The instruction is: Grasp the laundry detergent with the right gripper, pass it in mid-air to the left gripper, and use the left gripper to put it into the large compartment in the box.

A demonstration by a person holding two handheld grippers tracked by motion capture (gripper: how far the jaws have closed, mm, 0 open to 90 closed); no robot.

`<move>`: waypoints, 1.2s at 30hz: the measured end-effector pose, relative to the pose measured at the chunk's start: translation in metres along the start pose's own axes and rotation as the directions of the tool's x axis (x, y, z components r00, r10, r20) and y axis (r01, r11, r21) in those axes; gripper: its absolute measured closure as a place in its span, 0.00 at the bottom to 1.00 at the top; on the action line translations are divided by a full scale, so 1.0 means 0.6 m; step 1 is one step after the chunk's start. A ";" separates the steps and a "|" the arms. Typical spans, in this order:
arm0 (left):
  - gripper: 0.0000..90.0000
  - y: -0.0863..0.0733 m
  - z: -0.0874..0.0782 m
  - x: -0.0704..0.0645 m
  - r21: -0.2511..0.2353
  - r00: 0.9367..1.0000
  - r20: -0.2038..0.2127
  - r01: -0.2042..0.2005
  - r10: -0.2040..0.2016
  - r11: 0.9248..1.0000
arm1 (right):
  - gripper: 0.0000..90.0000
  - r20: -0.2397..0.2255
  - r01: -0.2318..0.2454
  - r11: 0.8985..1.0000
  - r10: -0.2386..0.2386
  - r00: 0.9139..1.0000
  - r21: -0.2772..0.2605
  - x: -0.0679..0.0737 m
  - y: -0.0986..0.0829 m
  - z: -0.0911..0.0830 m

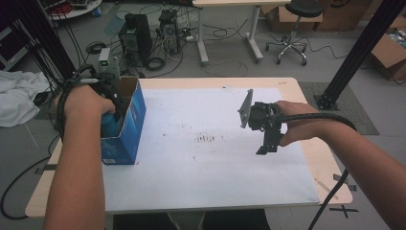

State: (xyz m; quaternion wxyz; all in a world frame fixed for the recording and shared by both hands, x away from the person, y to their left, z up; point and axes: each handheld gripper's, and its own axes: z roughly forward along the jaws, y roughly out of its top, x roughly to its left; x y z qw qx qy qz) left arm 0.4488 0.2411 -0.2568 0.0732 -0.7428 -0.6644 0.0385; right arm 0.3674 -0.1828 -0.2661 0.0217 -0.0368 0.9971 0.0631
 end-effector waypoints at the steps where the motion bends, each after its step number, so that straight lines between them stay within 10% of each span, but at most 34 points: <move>1: 0.42 0.001 0.005 0.000 -0.004 1.000 -0.002 0.001 -0.001 1.000 | 0.00 -0.001 -0.002 1.000 0.002 1.000 -0.001 0.000 0.000 0.001; 14: 0.42 0.010 0.053 0.006 0.004 1.000 0.000 0.005 -0.005 1.000 | 0.00 -0.017 0.004 1.000 -0.004 1.000 0.011 -0.002 0.004 0.011; 36: 0.42 0.001 0.057 0.009 -0.026 1.000 0.001 -0.021 0.021 0.999 | 0.00 -0.008 -0.003 1.000 0.003 1.000 0.005 0.000 0.005 0.006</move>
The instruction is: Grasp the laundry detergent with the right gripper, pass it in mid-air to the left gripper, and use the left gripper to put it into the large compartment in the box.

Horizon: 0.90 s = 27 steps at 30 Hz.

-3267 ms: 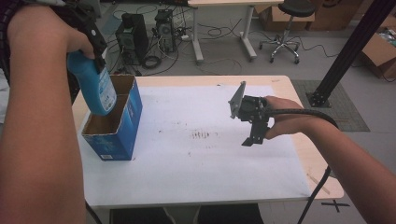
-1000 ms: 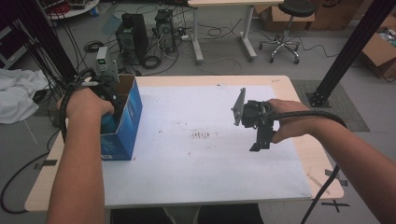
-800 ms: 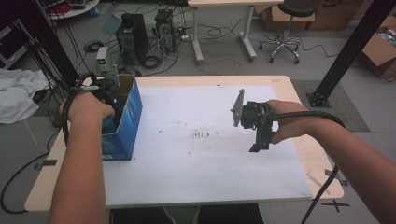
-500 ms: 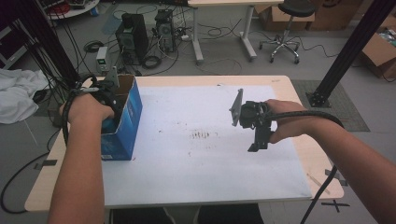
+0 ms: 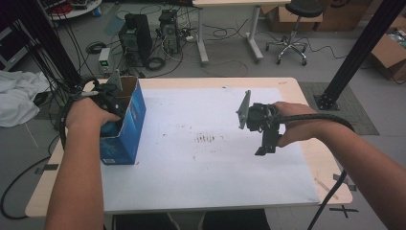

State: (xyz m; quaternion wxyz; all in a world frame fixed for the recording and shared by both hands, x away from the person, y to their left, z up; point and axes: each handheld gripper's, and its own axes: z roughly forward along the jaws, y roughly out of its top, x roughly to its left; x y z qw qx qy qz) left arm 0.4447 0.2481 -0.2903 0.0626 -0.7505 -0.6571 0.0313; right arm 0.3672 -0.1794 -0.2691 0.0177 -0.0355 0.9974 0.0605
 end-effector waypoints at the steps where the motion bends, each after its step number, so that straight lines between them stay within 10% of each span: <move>1: 0.42 0.000 0.000 0.000 0.000 1.000 0.000 0.001 -0.001 1.000 | 0.00 0.000 0.000 1.000 0.000 1.000 0.000 0.000 0.000 0.000; 27: 0.32 -0.014 -0.037 -0.010 -0.053 0.999 -0.030 0.020 -0.021 0.998 | 0.00 0.012 0.008 1.000 -0.008 1.000 -0.008 0.002 0.003 -0.004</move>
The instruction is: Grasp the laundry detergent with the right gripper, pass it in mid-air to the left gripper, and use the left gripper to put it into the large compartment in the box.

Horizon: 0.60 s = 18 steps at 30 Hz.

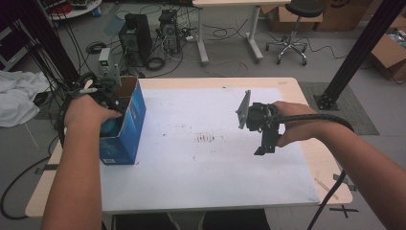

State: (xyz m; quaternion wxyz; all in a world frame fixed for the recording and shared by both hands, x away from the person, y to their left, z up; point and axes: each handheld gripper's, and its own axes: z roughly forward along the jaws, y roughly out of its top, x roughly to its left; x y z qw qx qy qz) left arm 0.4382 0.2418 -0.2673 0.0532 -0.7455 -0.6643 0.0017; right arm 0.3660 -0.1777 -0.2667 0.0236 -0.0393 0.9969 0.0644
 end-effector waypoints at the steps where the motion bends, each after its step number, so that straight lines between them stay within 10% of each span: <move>1: 0.32 -0.001 -0.004 -0.001 -0.003 1.000 0.003 0.000 0.000 1.000 | 0.00 0.001 0.002 1.000 -0.002 1.000 -0.001 0.000 0.000 -0.001; 18: 0.25 -0.014 -0.064 -0.011 -0.035 1.000 -0.018 -0.022 0.022 0.999 | 0.00 0.016 -0.009 1.000 0.009 1.000 0.001 0.006 -0.004 -0.015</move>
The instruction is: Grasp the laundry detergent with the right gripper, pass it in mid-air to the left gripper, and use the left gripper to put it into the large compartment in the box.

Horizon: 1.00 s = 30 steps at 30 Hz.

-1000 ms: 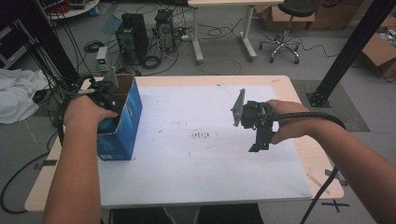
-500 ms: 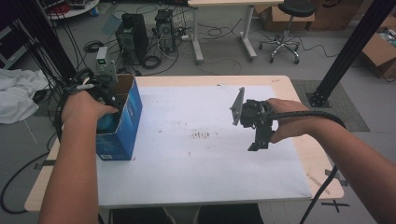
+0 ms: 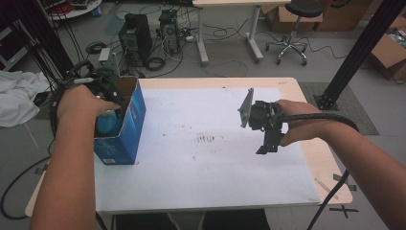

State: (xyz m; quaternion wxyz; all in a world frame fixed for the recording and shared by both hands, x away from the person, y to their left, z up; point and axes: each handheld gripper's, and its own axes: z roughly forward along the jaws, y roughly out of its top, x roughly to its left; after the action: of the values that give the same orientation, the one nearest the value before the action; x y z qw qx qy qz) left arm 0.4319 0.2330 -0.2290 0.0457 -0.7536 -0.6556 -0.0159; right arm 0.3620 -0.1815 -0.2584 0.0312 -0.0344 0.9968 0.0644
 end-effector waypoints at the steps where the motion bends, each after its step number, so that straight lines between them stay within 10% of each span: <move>1: 0.25 0.000 0.000 0.000 0.000 1.000 0.000 0.000 0.000 1.000 | 0.00 -0.001 0.001 1.000 -0.001 1.000 0.000 0.000 0.000 0.001; 20: 0.14 -0.017 -0.074 -0.032 -0.020 0.992 -0.021 -0.121 0.121 0.992 | 0.00 0.000 0.004 1.000 -0.004 1.000 -0.003 0.001 0.009 -0.002; 30: 0.05 -0.021 -0.099 -0.071 -0.041 0.964 -0.034 -0.264 0.263 0.964 | 0.00 -0.001 0.005 1.000 -0.005 1.000 -0.008 0.001 0.012 -0.003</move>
State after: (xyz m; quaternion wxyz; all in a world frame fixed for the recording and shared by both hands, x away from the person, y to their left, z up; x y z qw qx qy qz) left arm 0.4155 0.1872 -0.1731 0.0396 -0.8347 -0.5482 -0.0350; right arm 0.3608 -0.1743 -0.2559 0.0306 -0.0371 0.9965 0.0684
